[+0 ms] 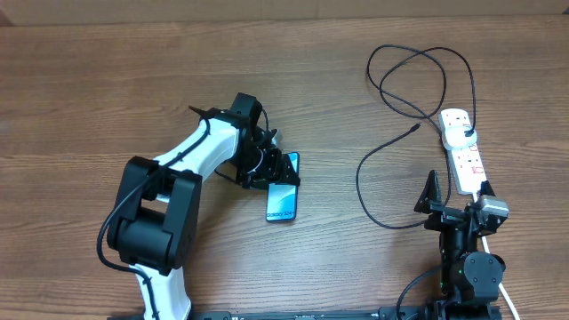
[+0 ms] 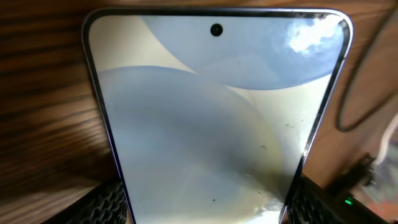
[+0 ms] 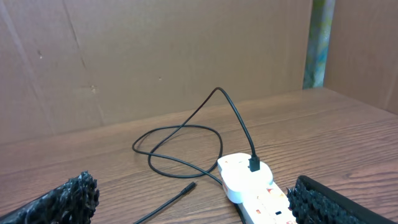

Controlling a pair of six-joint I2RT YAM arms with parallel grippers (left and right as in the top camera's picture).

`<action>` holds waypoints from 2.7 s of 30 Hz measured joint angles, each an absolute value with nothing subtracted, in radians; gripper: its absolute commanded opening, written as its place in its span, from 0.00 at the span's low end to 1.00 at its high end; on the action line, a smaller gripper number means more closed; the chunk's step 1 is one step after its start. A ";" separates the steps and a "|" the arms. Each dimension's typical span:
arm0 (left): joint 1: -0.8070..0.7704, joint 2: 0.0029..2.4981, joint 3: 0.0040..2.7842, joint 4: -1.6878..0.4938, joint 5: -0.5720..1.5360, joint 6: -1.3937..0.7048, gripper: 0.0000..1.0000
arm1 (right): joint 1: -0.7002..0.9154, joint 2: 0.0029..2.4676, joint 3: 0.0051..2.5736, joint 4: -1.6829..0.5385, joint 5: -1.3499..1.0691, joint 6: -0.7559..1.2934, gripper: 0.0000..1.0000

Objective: Plug charger to phone and switch on socket
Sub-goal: 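Lift the phone with the left gripper and tilt it upright rightward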

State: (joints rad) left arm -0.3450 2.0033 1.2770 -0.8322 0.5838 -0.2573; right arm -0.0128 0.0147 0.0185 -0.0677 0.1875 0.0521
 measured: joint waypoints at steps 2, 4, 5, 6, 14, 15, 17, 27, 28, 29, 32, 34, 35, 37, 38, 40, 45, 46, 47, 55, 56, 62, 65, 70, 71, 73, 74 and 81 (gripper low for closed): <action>-0.345 2.011 1.276 -0.814 0.628 -0.257 0.38 | -0.012 0.015 0.019 -0.068 0.188 0.052 1.00; -0.345 2.016 1.275 -0.795 0.674 -0.255 0.38 | -0.012 0.015 0.019 -0.068 0.187 0.052 1.00; -0.345 2.016 1.275 -0.785 0.698 -0.255 0.38 | -0.012 0.015 0.019 -0.068 0.188 0.052 1.00; -0.345 2.016 1.274 -0.772 0.728 -0.255 0.39 | -0.013 0.015 0.019 -0.068 0.187 0.052 1.00; -0.345 2.016 1.274 -0.696 0.951 -0.254 0.39 | -0.012 0.015 0.019 -0.068 0.187 0.052 1.00; -0.345 2.016 1.274 -0.686 0.980 -0.254 0.39 | -0.012 0.015 0.019 -0.068 0.187 0.052 1.00; -0.345 2.016 1.274 -0.668 1.034 -0.255 0.39 | -0.012 0.015 0.019 -0.068 0.187 0.052 1.00; -0.345 2.016 1.272 -0.548 1.285 -0.290 0.38 | -0.013 0.015 0.019 -0.068 0.188 0.052 1.00; -0.345 2.016 1.272 -0.535 1.303 -0.302 0.38 | -0.012 0.015 0.019 -0.068 0.187 0.052 1.00; -0.345 2.016 1.272 -0.524 1.319 -0.315 0.37 | -0.013 0.015 0.019 -0.068 0.187 0.052 1.00; -0.345 2.016 1.272 -0.496 1.351 -0.361 0.36 | -0.012 0.015 0.019 -0.068 0.187 0.052 1.00; -0.345 2.016 1.271 -0.474 1.363 -0.396 0.36 | -0.013 0.015 0.019 -0.068 0.188 0.052 1.00; -0.345 2.016 1.271 -0.462 1.367 -0.418 0.36 | -0.012 0.015 0.019 -0.068 0.187 0.052 1.00; -0.345 2.016 1.271 -0.440 1.374 -0.462 0.36 | -0.012 0.015 0.019 -0.068 0.187 0.052 1.00; -0.345 2.016 1.271 -0.430 1.377 -0.485 0.36 | -0.013 0.015 0.019 -0.068 0.188 0.052 1.00; -0.345 2.016 1.270 -0.407 1.378 -0.535 0.35 | -0.013 0.015 0.019 -0.068 0.187 0.052 1.00; -0.345 2.016 1.269 -0.323 1.396 -0.664 0.34 | -0.012 0.015 0.019 -0.068 0.188 0.052 1.00; -0.345 2.016 1.269 -0.307 1.400 -0.690 0.34 | -0.012 0.015 0.019 -0.068 0.187 0.052 1.00; -0.345 2.016 1.269 -0.295 1.401 -0.711 0.34 | -0.012 0.015 0.019 -0.068 0.188 0.052 1.00; -0.345 2.016 1.269 -0.185 1.414 -0.899 0.33 | -0.012 0.015 0.019 -0.068 0.188 0.052 1.00; -0.345 2.016 1.269 -0.175 1.415 -0.920 0.33 | -0.012 0.015 0.019 -0.068 0.187 0.052 1.00; -0.345 2.016 1.269 -0.159 1.416 -1.003 0.33 | -0.012 0.015 0.019 -0.068 0.187 0.052 1.00; -0.345 2.016 1.269 -0.157 1.418 -1.024 0.33 | -0.012 0.015 0.019 -0.068 0.188 0.052 1.00; -0.345 2.016 1.269 -0.157 1.418 -1.042 0.33 | -0.012 0.015 0.019 -0.068 0.188 0.052 1.00; -0.345 2.016 1.269 -0.157 1.418 -1.044 0.33 | -0.012 0.015 0.019 -0.068 0.188 0.052 1.00; -0.345 2.016 1.269 -0.157 1.418 -1.045 0.33 | -0.013 0.015 0.019 -0.067 0.187 0.052 1.00; -0.345 2.016 1.269 -0.157 1.418 -1.045 0.33 | -0.012 0.015 0.019 -0.067 0.188 0.052 1.00; -0.345 2.016 1.269 -0.155 1.418 -1.045 0.32 | -0.012 0.015 0.019 -0.068 0.188 0.052 1.00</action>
State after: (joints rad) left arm -0.3450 2.0163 1.2686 -0.1547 1.4181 -1.0454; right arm -0.0124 0.0147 0.0185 -0.0681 0.1879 0.0517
